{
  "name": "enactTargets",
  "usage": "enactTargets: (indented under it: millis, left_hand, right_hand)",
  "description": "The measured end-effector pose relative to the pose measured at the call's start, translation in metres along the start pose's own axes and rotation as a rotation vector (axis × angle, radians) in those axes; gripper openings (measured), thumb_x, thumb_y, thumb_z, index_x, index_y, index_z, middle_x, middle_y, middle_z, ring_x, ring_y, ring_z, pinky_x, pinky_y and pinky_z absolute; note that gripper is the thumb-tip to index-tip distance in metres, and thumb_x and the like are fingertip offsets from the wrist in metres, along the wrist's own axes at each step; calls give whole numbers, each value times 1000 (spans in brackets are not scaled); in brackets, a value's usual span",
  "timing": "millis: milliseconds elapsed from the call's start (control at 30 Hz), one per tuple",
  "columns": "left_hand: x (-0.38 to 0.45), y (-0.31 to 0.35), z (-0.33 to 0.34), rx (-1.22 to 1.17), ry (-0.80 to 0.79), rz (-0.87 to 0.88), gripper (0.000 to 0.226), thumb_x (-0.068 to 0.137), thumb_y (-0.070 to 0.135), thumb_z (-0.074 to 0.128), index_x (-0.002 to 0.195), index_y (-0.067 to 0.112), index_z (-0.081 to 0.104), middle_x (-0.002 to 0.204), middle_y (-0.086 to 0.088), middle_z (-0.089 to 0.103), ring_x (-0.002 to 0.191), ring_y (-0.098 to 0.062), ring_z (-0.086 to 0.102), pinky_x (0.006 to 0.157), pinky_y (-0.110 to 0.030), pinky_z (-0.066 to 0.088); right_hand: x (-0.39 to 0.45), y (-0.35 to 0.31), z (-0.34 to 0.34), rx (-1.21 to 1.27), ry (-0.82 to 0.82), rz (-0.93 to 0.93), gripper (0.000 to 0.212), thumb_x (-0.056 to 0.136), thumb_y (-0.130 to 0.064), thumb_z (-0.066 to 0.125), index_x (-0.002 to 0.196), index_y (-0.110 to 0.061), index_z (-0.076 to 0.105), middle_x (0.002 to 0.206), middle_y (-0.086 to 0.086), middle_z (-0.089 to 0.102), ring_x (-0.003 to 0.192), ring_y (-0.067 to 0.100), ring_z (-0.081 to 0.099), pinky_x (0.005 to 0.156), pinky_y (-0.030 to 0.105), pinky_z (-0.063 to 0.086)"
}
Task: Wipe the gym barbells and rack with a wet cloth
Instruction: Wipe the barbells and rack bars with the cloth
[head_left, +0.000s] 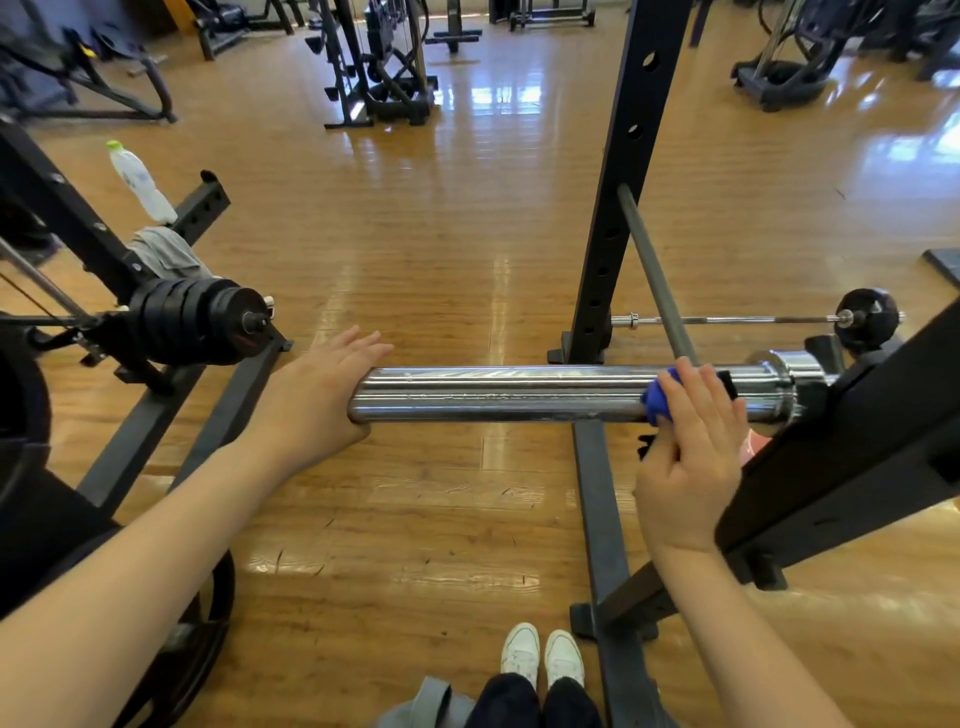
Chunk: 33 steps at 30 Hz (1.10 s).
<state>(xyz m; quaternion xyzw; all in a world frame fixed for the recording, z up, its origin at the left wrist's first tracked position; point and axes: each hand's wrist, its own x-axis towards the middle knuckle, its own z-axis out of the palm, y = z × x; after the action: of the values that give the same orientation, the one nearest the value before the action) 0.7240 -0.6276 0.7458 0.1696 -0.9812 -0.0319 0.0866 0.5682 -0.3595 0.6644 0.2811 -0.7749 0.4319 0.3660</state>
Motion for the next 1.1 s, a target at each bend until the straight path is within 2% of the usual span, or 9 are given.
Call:
enactTargets:
  millis: [67,233,300,467,567,667,800,967,1100]
  left_hand:
    - [-1,0,-1,-1,2,-6,81,68,12,79,140,18,43,146,1,41,140,-17,29,110,-34,28]
    - [-1,0,-2,-7,-5,-6,82,68,12,79,141,18,43,147,1,40,141,-16,27,111,-34,27]
    - [0,-1,-1,-4,-4,-3,82,68,12,79,141,18,43,147,1,40,141,-17,27,111,-35,27]
    - [0,-1,2,15,16,20,81,67,12,79,140,17,44,145,0,44,139,-18,30,110,-35,28]
    - [-1,-3,5,68,58,36,92,63,13,82,143,15,38,146,-6,42,139,-25,30,112,-38,18]
    - [-10,-4,12,199,167,41,110,54,15,87,145,10,26,150,-18,30,140,-36,24,112,-53,11]
    - [-30,-6,32,244,324,55,108,54,15,89,141,6,27,146,-21,30,144,-29,9,115,-48,0]
    - [-28,-6,41,186,358,-6,101,52,4,88,136,3,32,138,-26,43,134,-38,28,114,-50,16]
    - [-24,-5,38,163,345,-28,90,57,1,85,134,1,38,137,-24,47,130,-39,40,111,-50,23]
  right_hand:
    - [-5,-21,14,39,13,34,36,87,5,44,120,0,58,128,11,52,129,22,40,116,39,18]
    - [-4,0,5,9,-177,-328,34,96,1,41,128,-9,50,130,11,51,138,13,32,113,41,26]
    - [4,15,-8,-26,-160,-283,36,93,3,45,126,-6,54,129,14,53,133,19,38,114,41,25]
    - [8,-3,-2,-34,17,76,34,87,7,45,117,2,61,125,16,59,127,24,44,116,39,20]
    - [-2,-18,9,4,-58,-61,34,88,6,45,118,0,61,126,13,57,126,25,45,114,44,23]
    - [3,-4,0,-9,-171,-264,37,90,4,45,124,-5,56,128,13,55,126,23,44,113,41,25]
    - [9,9,-13,-23,-132,-161,36,87,6,47,121,-3,57,125,16,58,125,27,46,113,44,27]
    - [3,-31,13,10,56,178,32,88,5,47,115,-1,63,124,10,58,127,22,44,116,36,17]
    - [-1,-26,10,15,-100,-62,36,86,7,47,118,-1,61,127,10,55,127,24,44,115,40,21]
